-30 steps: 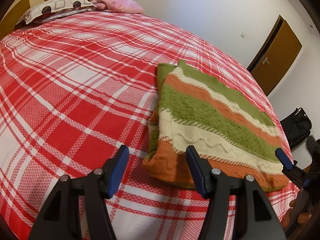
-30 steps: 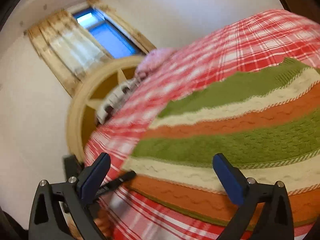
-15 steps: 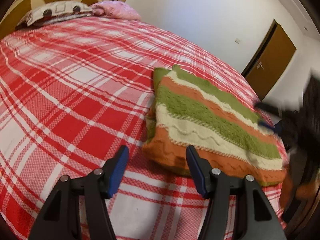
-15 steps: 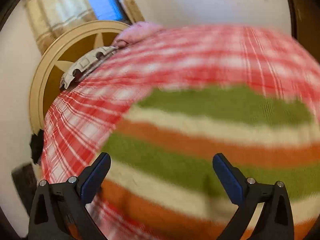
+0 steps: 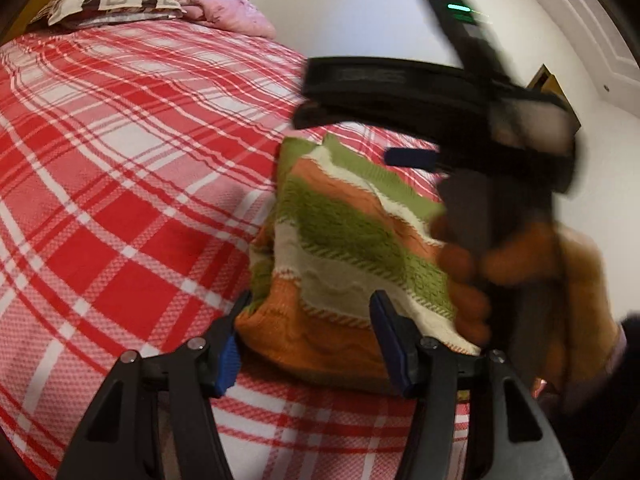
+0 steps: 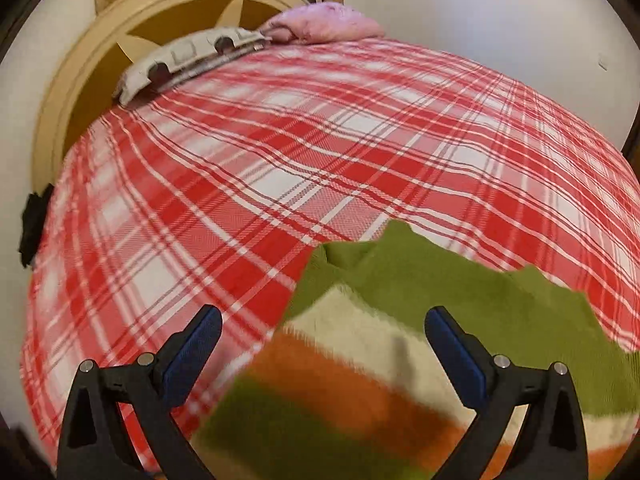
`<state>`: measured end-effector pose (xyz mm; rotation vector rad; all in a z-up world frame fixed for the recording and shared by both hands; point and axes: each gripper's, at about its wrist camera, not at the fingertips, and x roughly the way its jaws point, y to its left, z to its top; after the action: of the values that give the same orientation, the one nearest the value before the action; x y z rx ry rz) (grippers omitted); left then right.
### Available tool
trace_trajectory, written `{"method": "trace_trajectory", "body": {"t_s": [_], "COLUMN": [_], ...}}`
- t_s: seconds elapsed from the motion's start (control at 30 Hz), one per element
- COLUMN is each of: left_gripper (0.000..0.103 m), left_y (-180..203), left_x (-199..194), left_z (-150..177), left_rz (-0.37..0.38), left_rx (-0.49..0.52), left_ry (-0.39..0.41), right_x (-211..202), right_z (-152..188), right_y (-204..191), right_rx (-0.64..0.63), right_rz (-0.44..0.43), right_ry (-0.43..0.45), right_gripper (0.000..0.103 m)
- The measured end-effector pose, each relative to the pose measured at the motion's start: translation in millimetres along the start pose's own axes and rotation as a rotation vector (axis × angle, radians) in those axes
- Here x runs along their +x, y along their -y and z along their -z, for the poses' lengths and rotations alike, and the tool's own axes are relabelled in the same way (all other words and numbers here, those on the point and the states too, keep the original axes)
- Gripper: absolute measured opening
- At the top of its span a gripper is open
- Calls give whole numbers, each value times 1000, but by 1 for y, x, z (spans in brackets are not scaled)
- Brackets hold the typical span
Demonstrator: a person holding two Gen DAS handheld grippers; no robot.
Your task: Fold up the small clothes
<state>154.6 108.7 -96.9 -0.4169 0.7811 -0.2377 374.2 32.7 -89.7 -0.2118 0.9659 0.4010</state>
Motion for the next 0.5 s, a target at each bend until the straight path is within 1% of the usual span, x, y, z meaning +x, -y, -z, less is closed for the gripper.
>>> {"method": "trace_trajectory", "body": {"t_s": [0.1,0.17,0.23,0.27,0.3,0.37,0.43,0.47,0.5], "left_gripper": [60,58,58,57,53,41,20,18,17], "left_y": [-1,0,3,3,1,-4,-8,-8,-7], "left_x": [3,5,8,8,10,10,10,12,13], "left_z": [0,1,1,0,0,-2,-3,-3,-3], "left_rz": [-3,-14,-25,-23,-22,-13,-6,-6,-9], "left_rx": [-2,5,20,20,13,-22,-47,-48,-42], "left_ry": [2,2,8,8,7,5,-4,-16,-22], "right_x": [23,38,44,44,44,45,44,42,40], "right_z": [-1,3,6,6,4,0,-2,-3,-3], "right_y": [-4,-7,-13,-14,-14,-11,-10,-8,-6], "right_rx": [-25,-55,-105,-125,-124,-105,-94,-90,-85], "right_rz": [62,81,135,144,140,141,172,184,189], "right_ry": [-49,-86,-95,-90,-91,-107,-112,-112,-110], "right_gripper": [102,102,100,100,98,92,71,66,58]}}
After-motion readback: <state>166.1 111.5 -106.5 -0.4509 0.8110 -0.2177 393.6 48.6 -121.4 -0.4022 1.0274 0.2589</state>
